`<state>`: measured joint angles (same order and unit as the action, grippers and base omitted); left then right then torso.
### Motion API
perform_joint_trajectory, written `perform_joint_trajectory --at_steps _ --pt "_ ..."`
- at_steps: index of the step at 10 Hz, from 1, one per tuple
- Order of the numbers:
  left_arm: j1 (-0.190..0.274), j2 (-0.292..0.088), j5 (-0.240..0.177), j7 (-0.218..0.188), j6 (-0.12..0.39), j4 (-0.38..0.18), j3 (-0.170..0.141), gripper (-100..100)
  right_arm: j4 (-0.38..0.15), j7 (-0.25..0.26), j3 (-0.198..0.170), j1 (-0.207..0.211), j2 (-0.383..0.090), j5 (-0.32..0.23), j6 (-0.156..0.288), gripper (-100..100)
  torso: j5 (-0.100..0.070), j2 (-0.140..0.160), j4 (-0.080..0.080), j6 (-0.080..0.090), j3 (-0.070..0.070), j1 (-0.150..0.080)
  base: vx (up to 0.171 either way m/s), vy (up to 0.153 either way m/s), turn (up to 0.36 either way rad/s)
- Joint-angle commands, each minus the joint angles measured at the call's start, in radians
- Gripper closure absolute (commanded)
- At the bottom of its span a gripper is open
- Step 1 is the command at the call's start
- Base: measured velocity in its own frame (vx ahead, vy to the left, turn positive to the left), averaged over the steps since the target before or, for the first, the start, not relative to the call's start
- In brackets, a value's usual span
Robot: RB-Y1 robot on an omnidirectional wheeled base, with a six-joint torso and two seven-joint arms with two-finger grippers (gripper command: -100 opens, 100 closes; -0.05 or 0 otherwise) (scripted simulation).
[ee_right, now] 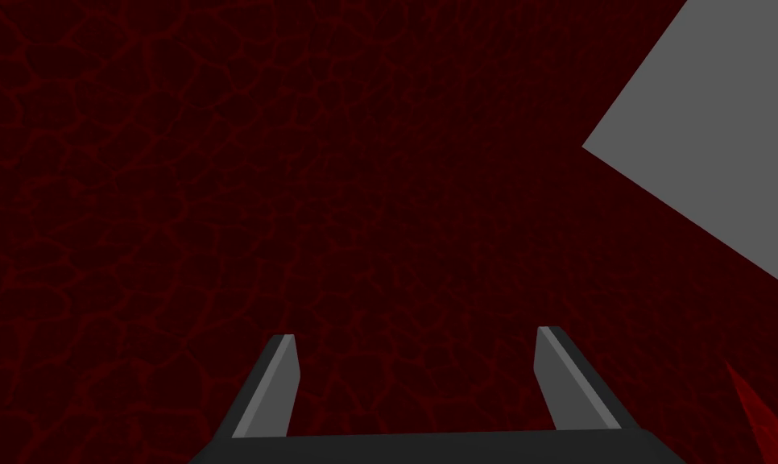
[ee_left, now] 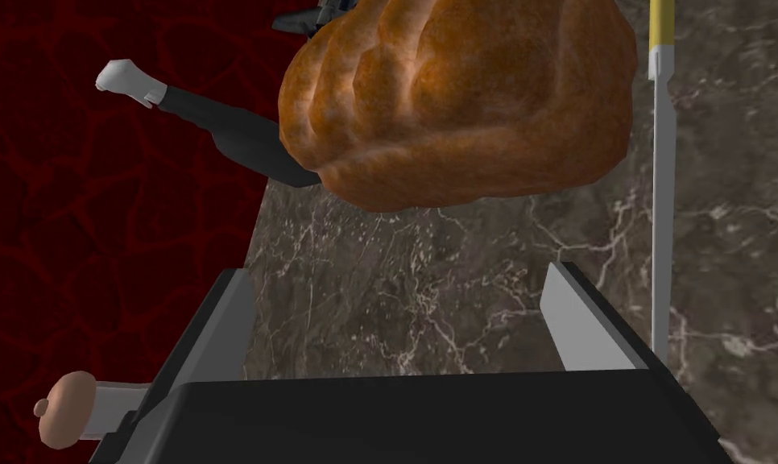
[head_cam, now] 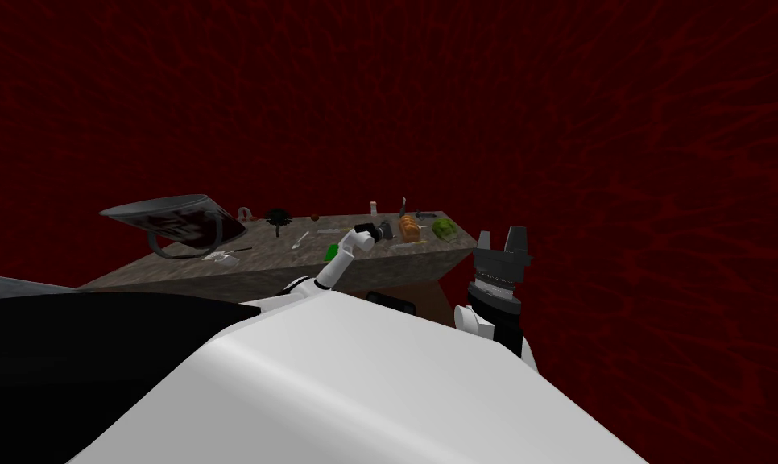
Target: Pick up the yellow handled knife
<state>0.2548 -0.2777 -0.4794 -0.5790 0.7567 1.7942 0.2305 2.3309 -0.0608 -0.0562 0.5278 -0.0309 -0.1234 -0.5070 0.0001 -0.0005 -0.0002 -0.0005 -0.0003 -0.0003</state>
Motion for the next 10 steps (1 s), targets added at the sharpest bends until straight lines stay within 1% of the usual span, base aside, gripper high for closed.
perform_joint_trajectory --at_steps 1,3,4,5,6,7,8,9,10 --pt "0.043 0.002 -0.018 -0.029 0.05 -0.037 0.007 -100 0.0 0.0 0.0 0.0 0.0 0.0 0.0 0 0.0 0.0 0.0 0.0 0.0 0.0 0.005 0.001 0.011" --pt "0.043 0.002 -0.018 -0.029 0.103 -0.037 0.007 -100 0.0 0.0 0.0 0.0 0.0 0.0 0.0 0 0.0 0.0 0.0 0.0 0.0 0.0 0.003 0.0 0.0" --pt "0.086 0.007 -0.032 -0.054 0.136 -0.079 0.014 -100 0.0 0.0 0.0 0.0 0.0 0.0 0.0 0 0.0 0.0 0.0 0.0 0.0 0.0 0.006 -0.003 0.014" --pt "0.088 0.007 -0.032 -0.054 0.167 -0.081 0.014 -100 0.0 0.0 0.0 0.0 0.0 0.0 0.0 0 0.0 0.0 0.0 0.0 0.0 0.0 0.008 -0.007 0.003" --pt "0.088 0.007 -0.032 -0.054 0.178 -0.081 0.014 -100 0.0 0.0 0.0 0.0 0.0 0.0 0.0 0 0.0 0.0 0.0 0.0 0.0 -0.001 0.005 -0.005 -0.001" --pt "0.132 0.013 -0.044 -0.076 0.215 -0.126 0.02 -100 0.0 0.0 0.0 0.0 0.0 0.0 0.0 0 0.0 0.0 0.0 0.0 0.0 -0.001 0.009 -0.008 0.02" --pt "0.132 0.013 -0.044 -0.076 0.238 -0.126 0.02 -100 0.0 0.0 0.0 0.0 0.0 0.0 0.0 0 0.0 -0.001 0.0 0.0 0.0 -0.001 0.012 -0.011 0.006" --pt "0.132 0.013 -0.044 -0.076 0.25 -0.126 0.02 -100 0.0 0.0 0.0 0.0 0.0 0.0 0.0 0 0.0 -0.001 0.0 0.0 0.0 -0.001 0.007 -0.006 -0.001" --pt "0.175 0.019 -0.054 -0.096 0.286 -0.171 0.025 -100 0.0 0.0 0.0 0.0 0.0 0.0 0.0 0 0.0 0.0 0.0 0.0 0.0 -0.001 0.01 -0.014 0.022"
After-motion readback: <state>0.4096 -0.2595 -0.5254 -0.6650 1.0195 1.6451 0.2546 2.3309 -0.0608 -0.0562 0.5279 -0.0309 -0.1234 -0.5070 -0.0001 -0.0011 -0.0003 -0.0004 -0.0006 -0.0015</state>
